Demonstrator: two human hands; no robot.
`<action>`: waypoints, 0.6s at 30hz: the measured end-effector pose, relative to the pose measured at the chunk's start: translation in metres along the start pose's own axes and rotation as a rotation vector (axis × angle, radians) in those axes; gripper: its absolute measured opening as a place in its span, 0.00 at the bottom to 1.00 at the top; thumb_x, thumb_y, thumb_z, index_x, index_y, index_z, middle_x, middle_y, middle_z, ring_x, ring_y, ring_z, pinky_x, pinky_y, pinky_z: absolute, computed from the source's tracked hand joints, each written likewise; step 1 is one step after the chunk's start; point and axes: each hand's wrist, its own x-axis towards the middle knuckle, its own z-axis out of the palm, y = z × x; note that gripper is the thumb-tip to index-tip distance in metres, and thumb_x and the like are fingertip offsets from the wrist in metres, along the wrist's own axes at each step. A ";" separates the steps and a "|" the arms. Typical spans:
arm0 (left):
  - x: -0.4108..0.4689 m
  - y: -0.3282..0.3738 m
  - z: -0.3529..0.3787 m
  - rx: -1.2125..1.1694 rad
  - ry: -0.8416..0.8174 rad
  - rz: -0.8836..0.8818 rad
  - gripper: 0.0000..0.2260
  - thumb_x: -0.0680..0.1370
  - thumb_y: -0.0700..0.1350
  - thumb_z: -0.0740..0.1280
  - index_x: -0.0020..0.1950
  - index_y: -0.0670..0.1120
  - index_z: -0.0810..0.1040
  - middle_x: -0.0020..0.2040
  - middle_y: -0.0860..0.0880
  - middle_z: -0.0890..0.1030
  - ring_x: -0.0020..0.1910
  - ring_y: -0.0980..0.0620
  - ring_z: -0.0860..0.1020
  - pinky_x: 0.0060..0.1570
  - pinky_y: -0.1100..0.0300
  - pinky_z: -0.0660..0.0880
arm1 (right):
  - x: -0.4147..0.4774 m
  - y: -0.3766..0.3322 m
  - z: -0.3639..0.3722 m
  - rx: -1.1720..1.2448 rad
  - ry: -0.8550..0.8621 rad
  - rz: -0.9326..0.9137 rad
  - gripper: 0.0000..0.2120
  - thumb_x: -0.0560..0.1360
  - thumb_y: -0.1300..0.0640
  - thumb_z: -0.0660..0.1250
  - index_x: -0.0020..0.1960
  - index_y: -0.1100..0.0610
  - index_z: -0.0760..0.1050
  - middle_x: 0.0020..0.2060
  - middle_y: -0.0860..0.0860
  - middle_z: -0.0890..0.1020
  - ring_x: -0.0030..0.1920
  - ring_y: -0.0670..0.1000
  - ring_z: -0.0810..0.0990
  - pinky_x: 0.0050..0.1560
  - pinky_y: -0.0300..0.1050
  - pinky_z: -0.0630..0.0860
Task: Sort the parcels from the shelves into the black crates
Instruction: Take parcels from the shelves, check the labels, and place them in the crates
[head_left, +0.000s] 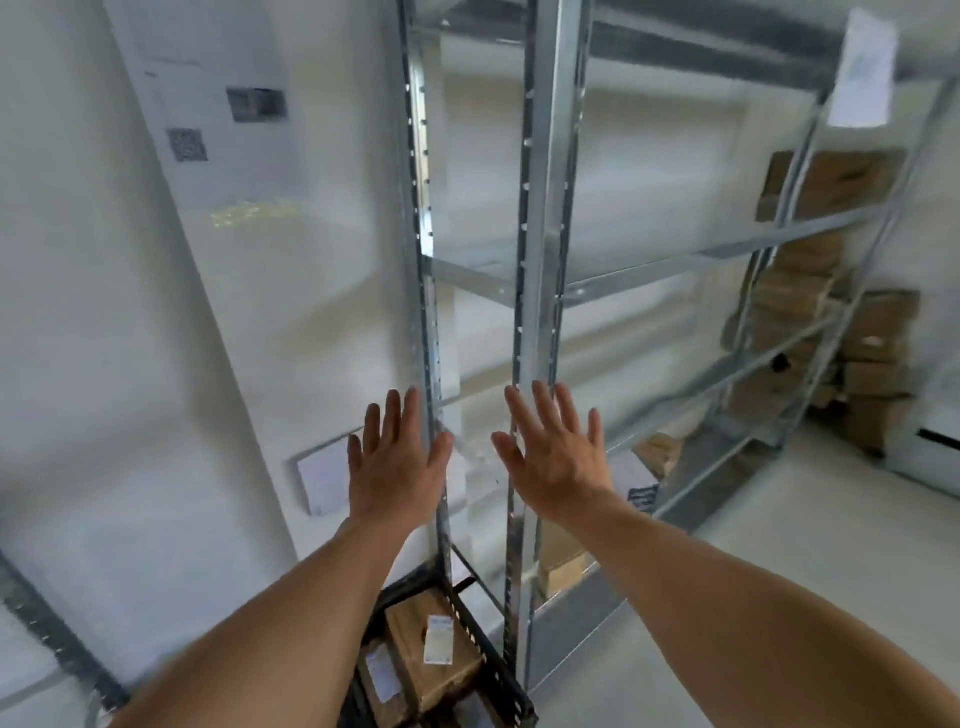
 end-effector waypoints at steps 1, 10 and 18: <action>0.000 0.019 0.003 -0.005 -0.004 0.034 0.30 0.83 0.61 0.46 0.81 0.54 0.39 0.82 0.51 0.42 0.80 0.48 0.41 0.77 0.45 0.42 | -0.008 0.017 -0.010 -0.006 0.018 0.031 0.31 0.82 0.34 0.39 0.81 0.40 0.34 0.81 0.48 0.37 0.80 0.54 0.32 0.79 0.65 0.37; 0.026 0.222 0.067 -0.094 -0.060 0.318 0.29 0.83 0.61 0.46 0.80 0.55 0.38 0.81 0.51 0.41 0.80 0.49 0.40 0.77 0.47 0.40 | -0.043 0.205 -0.076 -0.013 0.133 0.309 0.31 0.83 0.35 0.41 0.82 0.41 0.37 0.82 0.49 0.41 0.81 0.54 0.35 0.79 0.64 0.38; 0.088 0.430 0.148 -0.166 -0.100 0.440 0.29 0.83 0.60 0.46 0.81 0.55 0.40 0.82 0.51 0.42 0.80 0.49 0.41 0.77 0.47 0.42 | -0.019 0.409 -0.132 -0.085 0.201 0.439 0.31 0.83 0.35 0.43 0.83 0.43 0.41 0.83 0.50 0.44 0.82 0.55 0.38 0.78 0.65 0.39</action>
